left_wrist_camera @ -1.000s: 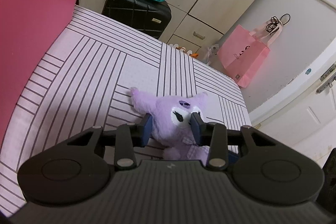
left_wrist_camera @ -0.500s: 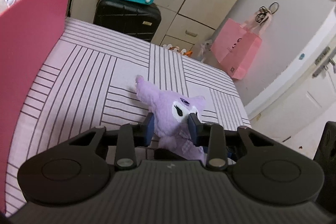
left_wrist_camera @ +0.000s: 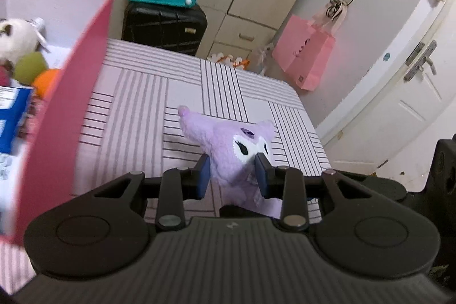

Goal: Organize soft objects
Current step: 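Lift the purple plush with both grippers and carry it over the box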

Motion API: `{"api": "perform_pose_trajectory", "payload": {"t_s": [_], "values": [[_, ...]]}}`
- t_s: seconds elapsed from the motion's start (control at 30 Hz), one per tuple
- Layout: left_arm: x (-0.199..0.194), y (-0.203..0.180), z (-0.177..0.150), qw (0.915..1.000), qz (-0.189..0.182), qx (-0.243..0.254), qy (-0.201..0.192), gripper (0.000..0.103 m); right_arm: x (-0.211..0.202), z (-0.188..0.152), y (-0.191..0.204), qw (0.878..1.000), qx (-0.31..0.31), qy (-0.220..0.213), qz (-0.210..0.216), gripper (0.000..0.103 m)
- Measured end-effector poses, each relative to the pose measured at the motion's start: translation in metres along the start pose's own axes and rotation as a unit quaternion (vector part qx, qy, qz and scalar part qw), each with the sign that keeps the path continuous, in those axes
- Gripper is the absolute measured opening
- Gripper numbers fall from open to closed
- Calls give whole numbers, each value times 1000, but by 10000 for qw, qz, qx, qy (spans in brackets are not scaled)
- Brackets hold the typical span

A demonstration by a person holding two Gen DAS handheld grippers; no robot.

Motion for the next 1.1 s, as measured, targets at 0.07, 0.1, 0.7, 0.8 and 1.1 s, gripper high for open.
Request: {"api": "perform_pose_trajectory", "payload": {"t_s": [0.07, 0.1, 0.7, 0.8, 1.1], "values": [[-16, 4, 1, 10000, -6, 27, -91, 34, -5, 3, 12, 9998, -149, -100, 99, 57], [-26, 6, 1, 9998, -3, 85, -151, 34, -7, 5, 17, 9996, -168, -140, 171, 57], [-141, 82, 38, 9961, 240, 172, -831, 33, 2, 62, 125, 9912, -765, -596, 904, 57], [-151, 97, 42, 9950, 343, 197, -919, 33, 13, 72, 144, 9891, -1056, -504, 890, 57], [-154, 148, 73, 9947, 442, -21, -928, 33, 48, 109, 172, 9857, -1411, -348, 848, 57]]}}
Point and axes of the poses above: each gripper's, at about its wrist camera, not at the fingertips, and x roughly the way its jaws point, y to its left, z to its top, the point moved 7 cm from there along x, roughly the way its jaws point, and after that the axes turned 4 degrees about x, right-handed, at the moved point
